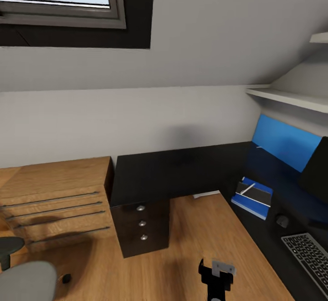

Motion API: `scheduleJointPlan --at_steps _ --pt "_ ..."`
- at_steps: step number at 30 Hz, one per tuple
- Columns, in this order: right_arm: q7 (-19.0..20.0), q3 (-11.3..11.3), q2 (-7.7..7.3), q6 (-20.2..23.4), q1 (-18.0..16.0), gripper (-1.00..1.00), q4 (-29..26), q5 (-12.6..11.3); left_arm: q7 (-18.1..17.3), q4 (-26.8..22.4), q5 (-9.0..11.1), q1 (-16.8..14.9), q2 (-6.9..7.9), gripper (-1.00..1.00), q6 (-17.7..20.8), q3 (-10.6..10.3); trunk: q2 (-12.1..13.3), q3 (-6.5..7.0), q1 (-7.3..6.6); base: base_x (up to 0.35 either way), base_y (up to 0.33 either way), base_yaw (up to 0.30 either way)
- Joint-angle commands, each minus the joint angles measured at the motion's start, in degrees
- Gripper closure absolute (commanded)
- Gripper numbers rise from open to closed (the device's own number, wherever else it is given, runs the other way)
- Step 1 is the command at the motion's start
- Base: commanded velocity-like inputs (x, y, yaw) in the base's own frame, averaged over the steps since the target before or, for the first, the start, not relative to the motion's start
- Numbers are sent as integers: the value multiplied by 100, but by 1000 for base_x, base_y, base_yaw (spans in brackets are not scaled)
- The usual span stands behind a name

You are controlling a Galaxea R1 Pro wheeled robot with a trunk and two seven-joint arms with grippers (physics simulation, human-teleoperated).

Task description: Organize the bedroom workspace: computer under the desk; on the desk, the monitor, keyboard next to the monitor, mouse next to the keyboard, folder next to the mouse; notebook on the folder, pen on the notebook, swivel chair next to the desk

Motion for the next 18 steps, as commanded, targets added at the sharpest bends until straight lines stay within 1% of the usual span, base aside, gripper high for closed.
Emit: scheduleJointPlan --at_steps 1,5,6,8,9,13,18 --pt "-12 64 -10 -26 39 -100 23 -26 23 103 -11 2 1 -100 -61 -32 -12 -11 4 0 0 278" --pt "100 58 -92 -70 210 -100 70 -28 21 612 -259 2 -17 -100 -432 -102 -12 -11 4 0 0 278" --pt "221 54 -138 -81 288 -100 83 -30 21 852 -362 2 -28 -100 -589 -120 -12 -11 4 0 0 279" --pt "381 51 -192 -81 345 -100 93 -35 19 1068 -427 2 -32 -100 -705 -131 -12 -10 4 0 0 279" --pt "552 50 -251 -78 382 -100 100 -39 15 1260 -468 3 -38 -100 -779 -137 -12 -10 4 0 0 279" --pt "797 47 -321 -76 421 -100 111 -45 8 1569 -516 8 -57 -100 -874 -141 -12 -10 4 0 0 280" --pt "926 46 -359 -86 440 -100 117 -54 9 1761 -524 10 -72 -100 -1330 -142 -12 -10 4 0 0 280"
